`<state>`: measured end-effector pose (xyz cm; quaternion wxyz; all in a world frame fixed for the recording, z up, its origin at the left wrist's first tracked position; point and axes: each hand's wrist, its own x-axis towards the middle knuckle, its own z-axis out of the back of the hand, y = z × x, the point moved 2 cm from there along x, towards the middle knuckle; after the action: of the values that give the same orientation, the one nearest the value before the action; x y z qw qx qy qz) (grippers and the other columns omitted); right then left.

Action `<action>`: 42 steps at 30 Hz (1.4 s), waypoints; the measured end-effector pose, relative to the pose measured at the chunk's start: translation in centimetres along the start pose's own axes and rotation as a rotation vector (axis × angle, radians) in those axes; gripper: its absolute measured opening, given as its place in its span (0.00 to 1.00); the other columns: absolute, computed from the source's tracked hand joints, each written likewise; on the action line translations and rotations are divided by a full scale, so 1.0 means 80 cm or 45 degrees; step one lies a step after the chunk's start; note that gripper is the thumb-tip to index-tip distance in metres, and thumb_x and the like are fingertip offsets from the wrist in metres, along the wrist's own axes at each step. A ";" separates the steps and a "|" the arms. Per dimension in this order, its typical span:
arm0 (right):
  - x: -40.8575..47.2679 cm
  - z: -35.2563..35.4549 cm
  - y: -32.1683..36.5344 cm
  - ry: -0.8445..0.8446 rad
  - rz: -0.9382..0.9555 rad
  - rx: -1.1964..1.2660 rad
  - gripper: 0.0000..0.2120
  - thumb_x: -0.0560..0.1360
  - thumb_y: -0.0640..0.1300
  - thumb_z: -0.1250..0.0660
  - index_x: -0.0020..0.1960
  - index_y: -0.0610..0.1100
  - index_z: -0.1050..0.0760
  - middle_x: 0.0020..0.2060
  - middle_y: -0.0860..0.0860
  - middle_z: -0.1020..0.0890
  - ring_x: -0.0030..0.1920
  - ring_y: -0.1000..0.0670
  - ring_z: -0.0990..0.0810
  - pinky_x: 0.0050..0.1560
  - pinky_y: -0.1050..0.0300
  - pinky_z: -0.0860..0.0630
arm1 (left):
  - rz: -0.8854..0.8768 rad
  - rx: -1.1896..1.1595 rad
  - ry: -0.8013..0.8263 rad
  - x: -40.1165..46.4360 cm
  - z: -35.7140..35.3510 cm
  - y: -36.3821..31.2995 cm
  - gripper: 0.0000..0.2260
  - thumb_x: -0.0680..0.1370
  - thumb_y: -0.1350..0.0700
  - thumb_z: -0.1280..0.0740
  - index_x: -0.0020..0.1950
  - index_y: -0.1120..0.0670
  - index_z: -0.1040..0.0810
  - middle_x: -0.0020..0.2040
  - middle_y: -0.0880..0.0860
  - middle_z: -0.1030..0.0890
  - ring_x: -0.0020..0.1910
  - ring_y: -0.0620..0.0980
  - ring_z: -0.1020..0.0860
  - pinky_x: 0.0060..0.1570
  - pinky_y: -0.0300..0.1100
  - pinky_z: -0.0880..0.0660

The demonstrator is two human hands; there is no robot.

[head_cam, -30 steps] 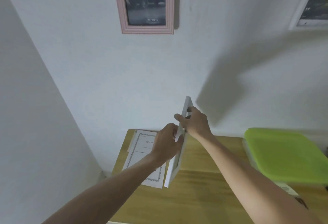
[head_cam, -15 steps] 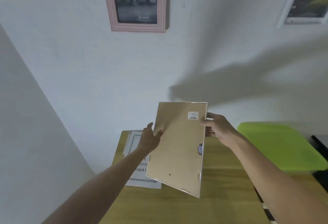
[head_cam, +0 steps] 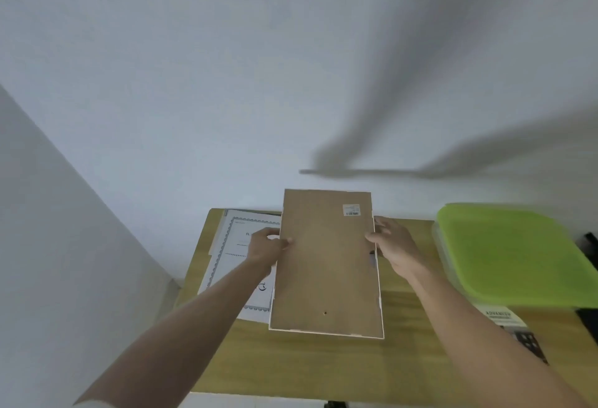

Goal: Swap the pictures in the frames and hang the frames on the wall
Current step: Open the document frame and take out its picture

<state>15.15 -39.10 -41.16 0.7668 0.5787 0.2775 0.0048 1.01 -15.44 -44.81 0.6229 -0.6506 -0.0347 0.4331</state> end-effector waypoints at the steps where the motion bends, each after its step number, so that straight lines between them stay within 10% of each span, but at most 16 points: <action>1: 0.004 -0.001 -0.010 0.012 -0.042 -0.023 0.18 0.74 0.31 0.33 0.60 0.45 0.26 0.54 0.51 0.18 0.45 0.52 0.18 0.35 0.58 0.24 | 0.013 0.026 -0.037 0.003 -0.005 0.006 0.13 0.73 0.60 0.25 0.56 0.55 0.20 0.48 0.54 0.16 0.39 0.49 0.18 0.31 0.37 0.28; 7: 0.032 -0.006 -0.069 -0.023 -0.128 -0.251 0.25 0.73 0.28 0.36 0.57 0.56 0.27 0.42 0.52 0.19 0.42 0.47 0.19 0.44 0.53 0.22 | 0.017 0.329 -0.117 0.021 -0.043 0.046 0.10 0.73 0.58 0.27 0.54 0.56 0.17 0.48 0.54 0.16 0.46 0.53 0.17 0.48 0.45 0.20; 16: 0.080 -0.020 -0.133 -0.066 -0.017 -0.553 0.27 0.67 0.31 0.39 0.59 0.56 0.23 0.42 0.49 0.15 0.40 0.43 0.17 0.33 0.54 0.22 | -0.012 1.065 -0.179 0.042 -0.083 0.078 0.06 0.74 0.59 0.32 0.47 0.62 0.22 0.47 0.58 0.20 0.40 0.55 0.23 0.36 0.43 0.27; 27: 0.113 -0.022 -0.175 -0.086 -0.061 -0.780 0.25 0.70 0.40 0.36 0.66 0.50 0.27 0.52 0.44 0.19 0.48 0.42 0.19 0.43 0.55 0.23 | -0.102 0.862 -0.309 0.051 -0.089 0.108 0.06 0.73 0.64 0.40 0.36 0.61 0.29 0.36 0.56 0.25 0.36 0.58 0.26 0.34 0.48 0.29; 31: 0.087 -0.014 -0.166 -0.106 -0.032 -0.806 0.19 0.73 0.41 0.34 0.64 0.46 0.27 0.55 0.46 0.22 0.53 0.44 0.21 0.48 0.55 0.26 | -0.110 0.978 -0.312 0.037 -0.084 0.102 0.07 0.76 0.61 0.37 0.50 0.62 0.23 0.50 0.57 0.23 0.44 0.59 0.25 0.42 0.46 0.31; 42: 0.025 -0.026 -0.179 -0.157 -0.141 -1.032 0.16 0.76 0.44 0.35 0.63 0.48 0.20 0.58 0.46 0.20 0.55 0.42 0.19 0.46 0.55 0.24 | -0.136 1.354 -0.046 0.029 -0.073 0.115 0.06 0.74 0.62 0.40 0.47 0.60 0.24 0.50 0.57 0.27 0.42 0.58 0.28 0.42 0.46 0.31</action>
<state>11.45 -41.37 -55.14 0.9469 0.2132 0.2375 0.0379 1.49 -20.66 -54.63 0.8870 -0.2349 0.1457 0.3698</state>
